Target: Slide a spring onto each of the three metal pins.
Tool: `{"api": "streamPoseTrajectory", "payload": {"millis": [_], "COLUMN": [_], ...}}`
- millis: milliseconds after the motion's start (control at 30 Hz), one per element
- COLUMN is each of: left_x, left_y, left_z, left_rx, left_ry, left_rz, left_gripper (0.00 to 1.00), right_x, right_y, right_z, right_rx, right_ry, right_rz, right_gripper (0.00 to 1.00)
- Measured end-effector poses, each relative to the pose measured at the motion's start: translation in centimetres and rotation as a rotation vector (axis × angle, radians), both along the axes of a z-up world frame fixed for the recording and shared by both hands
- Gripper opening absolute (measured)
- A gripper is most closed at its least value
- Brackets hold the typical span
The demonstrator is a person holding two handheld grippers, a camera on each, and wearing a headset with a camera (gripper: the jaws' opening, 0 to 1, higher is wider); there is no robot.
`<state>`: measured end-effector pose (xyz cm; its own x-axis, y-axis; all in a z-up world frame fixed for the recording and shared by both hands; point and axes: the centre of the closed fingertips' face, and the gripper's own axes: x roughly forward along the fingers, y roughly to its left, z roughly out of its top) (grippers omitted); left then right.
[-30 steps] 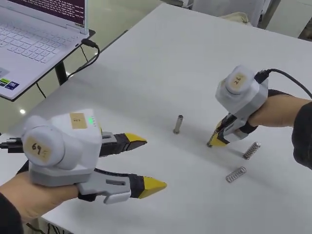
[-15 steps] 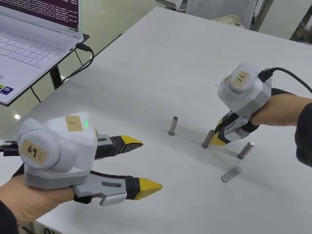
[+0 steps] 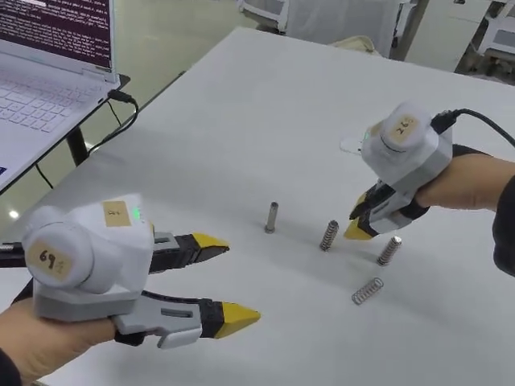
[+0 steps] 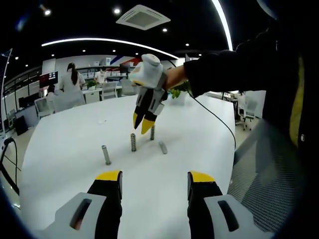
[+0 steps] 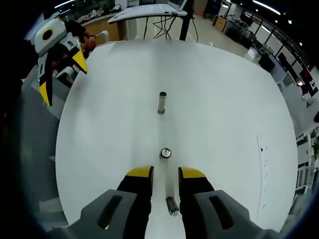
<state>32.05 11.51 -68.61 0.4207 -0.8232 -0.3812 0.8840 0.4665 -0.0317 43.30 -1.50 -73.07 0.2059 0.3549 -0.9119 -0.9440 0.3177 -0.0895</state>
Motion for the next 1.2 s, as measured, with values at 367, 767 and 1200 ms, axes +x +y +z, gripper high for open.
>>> {"api": "streamPoseTrajectory", "payload": {"millis": [367, 767, 1200], "left_x": [0.3, -0.2, -0.6], "left_y": [-1.7, -2.0, -1.5], "left_z": [1.0, 1.2, 1.7], "left_rx": [-0.004, -0.002, -0.002], "left_ry": [-0.018, -0.021, -0.026], "left_rz": [-0.041, -0.06, -0.038], "left_gripper": [0.47, 0.46, 0.45], "right_x": [-2.2, -4.8, -6.1], "right_y": [-0.5, -2.4, -3.5], "right_z": [0.6, -1.0, -3.7], "right_rx": [0.032, 0.016, -0.004], "right_ry": [-0.004, 0.03, 0.099], "right_rz": [-0.016, -0.024, 0.04], "right_gripper": [0.18, 0.18, 0.2]}}
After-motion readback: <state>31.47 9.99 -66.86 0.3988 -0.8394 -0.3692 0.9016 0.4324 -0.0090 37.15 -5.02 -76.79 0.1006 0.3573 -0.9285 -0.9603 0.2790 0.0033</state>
